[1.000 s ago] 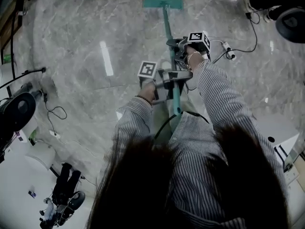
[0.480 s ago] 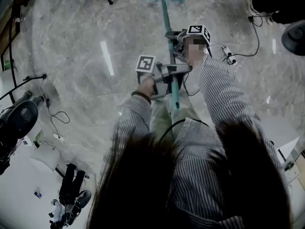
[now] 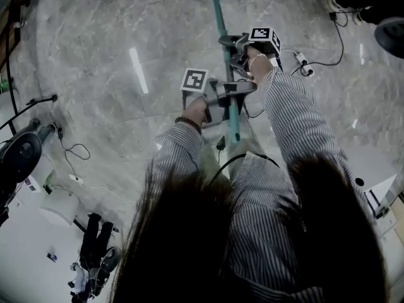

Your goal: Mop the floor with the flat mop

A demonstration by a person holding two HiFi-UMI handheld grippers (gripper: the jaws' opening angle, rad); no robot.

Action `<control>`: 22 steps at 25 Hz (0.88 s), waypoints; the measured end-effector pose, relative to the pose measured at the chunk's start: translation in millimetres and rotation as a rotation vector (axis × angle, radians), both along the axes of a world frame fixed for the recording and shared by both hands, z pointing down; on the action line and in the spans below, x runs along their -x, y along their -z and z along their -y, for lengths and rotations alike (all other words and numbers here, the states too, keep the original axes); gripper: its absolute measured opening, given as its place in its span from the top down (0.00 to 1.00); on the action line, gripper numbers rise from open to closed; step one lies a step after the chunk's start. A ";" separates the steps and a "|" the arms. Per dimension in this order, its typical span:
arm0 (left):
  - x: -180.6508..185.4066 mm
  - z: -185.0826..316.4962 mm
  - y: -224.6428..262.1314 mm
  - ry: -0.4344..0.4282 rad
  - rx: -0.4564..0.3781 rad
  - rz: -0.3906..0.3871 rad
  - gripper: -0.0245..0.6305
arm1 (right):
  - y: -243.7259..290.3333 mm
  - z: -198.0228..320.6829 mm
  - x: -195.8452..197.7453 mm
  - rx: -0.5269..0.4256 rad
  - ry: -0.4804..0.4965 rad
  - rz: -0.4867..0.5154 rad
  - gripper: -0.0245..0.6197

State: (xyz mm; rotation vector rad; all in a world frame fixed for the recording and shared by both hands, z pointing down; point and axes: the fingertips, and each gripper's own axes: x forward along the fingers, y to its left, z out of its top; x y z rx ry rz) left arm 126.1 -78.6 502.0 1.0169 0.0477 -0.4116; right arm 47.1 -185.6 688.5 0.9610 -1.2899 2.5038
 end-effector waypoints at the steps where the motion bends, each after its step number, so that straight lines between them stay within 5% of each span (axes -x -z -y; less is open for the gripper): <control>1: 0.4 -5.7 -0.6 -0.003 -0.001 -0.001 0.94 | -2.0 -5.2 -0.3 0.000 0.000 0.001 0.76; 10: 9.9 -97.5 -2.7 -0.041 -0.007 -0.005 0.94 | -1.7 -94.0 6.2 0.010 -0.014 0.000 0.76; 22: 41.6 -315.8 2.9 -0.122 0.012 0.012 0.95 | 5.4 -308.4 38.2 0.029 -0.047 0.019 0.76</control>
